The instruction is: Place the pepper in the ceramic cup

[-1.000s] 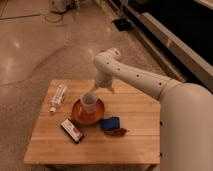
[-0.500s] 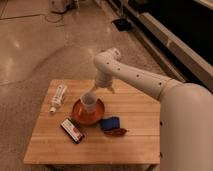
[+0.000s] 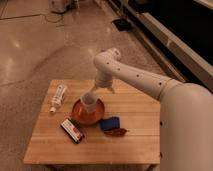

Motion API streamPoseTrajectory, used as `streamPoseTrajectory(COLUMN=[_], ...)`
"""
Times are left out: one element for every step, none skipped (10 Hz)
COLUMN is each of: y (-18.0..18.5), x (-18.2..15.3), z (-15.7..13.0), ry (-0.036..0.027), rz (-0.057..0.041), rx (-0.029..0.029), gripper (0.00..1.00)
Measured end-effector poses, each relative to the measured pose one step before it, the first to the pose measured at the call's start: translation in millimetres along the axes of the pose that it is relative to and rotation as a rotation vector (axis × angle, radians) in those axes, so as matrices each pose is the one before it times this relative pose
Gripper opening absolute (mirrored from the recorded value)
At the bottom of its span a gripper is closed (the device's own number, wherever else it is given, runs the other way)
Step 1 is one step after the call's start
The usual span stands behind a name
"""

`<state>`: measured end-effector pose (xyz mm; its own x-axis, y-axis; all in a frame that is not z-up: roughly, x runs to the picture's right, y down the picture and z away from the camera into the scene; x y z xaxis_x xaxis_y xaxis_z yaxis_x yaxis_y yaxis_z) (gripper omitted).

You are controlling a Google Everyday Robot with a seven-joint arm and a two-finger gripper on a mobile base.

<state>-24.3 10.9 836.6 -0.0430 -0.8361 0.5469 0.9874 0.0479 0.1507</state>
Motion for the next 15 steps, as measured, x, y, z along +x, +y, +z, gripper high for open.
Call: streamPoseTrajectory(y=[0.01, -0.02, 0.01, 0.08, 0.07, 1.25, 6.48, 5.31, 10.20, 10.37, 9.48, 10.36, 16.68, 9.59, 9.84], x=[0.00, 0.00, 0.01, -0.01, -0.40, -0.84, -3.48, -5.79, -13.17, -14.02, -13.89, -15.49, -20.98, -10.33, -11.89], z=[0.00, 0.01, -0.01, 0.01, 0.12, -2.49, -3.80, -3.72, -4.57, -1.56, 0.96, 3.12, 8.14, 6.08, 8.30], ry=[-0.00001, -0.00001, 0.00002, -0.00003, -0.00054, 0.00391, 0.00400, 0.00256, -0.00164, -0.00775, -0.00991, -0.01117, -0.01124, -0.00013, 0.00133], rz=[0.00005, -0.00004, 0.00003, 0.00001, -0.00555, -0.02210, -0.02844, -0.02765, -0.04301, -0.03162, -0.03499, -0.04012, -0.06074, -0.04238, -0.05380], rx=[0.00001, 0.00004, -0.00004, -0.00005, 0.00072, 0.00836, 0.01365, 0.01893, 0.02647, 0.01412, 0.00493, 0.00015, -0.01545, -0.01809, -0.01606], gripper=[0.80, 0.80, 0.80, 0.80, 0.80, 0.80, 0.80, 0.80, 0.80, 0.80, 0.80, 0.80, 0.80, 0.80, 0.80])
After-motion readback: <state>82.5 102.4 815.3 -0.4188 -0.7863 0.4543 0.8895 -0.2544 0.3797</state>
